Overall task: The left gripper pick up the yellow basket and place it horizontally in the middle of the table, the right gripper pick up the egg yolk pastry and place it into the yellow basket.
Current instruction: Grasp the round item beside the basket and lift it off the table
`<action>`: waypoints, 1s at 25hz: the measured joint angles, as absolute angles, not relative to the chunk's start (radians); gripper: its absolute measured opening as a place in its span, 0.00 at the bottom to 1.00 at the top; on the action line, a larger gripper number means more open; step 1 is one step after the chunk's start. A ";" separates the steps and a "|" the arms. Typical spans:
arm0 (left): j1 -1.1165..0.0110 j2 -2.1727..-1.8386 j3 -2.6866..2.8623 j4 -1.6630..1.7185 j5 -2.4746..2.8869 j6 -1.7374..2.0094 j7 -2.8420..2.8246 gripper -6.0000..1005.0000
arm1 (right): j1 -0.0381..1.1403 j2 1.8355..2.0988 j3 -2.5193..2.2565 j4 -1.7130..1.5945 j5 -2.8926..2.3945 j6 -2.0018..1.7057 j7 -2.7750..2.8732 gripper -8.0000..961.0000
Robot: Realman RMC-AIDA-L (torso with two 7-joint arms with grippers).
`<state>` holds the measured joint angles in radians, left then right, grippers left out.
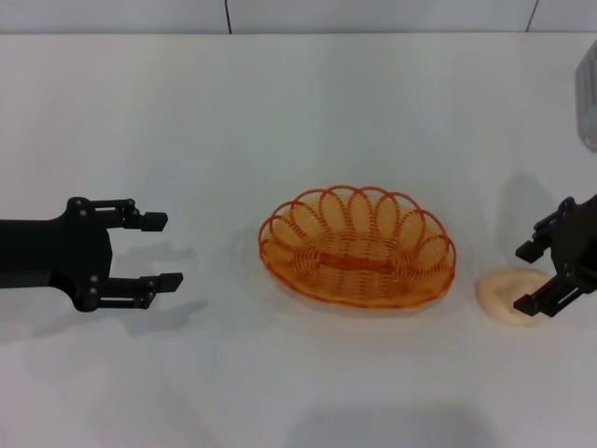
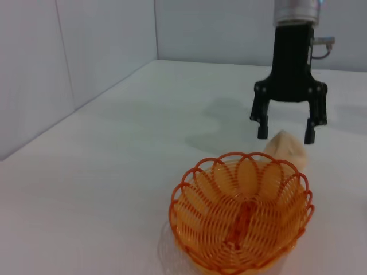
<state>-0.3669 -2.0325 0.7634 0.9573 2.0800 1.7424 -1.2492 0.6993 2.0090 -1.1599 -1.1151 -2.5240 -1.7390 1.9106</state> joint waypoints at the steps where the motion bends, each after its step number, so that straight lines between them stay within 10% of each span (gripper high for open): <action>1: -0.367 -2.032 0.763 0.959 2.078 1.743 -1.250 0.73 | 0.698 2.009 -1.171 -1.106 -2.531 -1.729 1.911 0.90; 25: -0.379 -2.034 0.762 0.962 2.081 1.697 -1.259 0.73 | 0.694 2.010 -1.170 -1.091 -2.516 -1.719 1.852 0.20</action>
<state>-0.3789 -2.0344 0.7624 0.9618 2.0813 1.6969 -1.2594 0.6943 2.0104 -1.1705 -1.0906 -2.5161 -1.7192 1.8518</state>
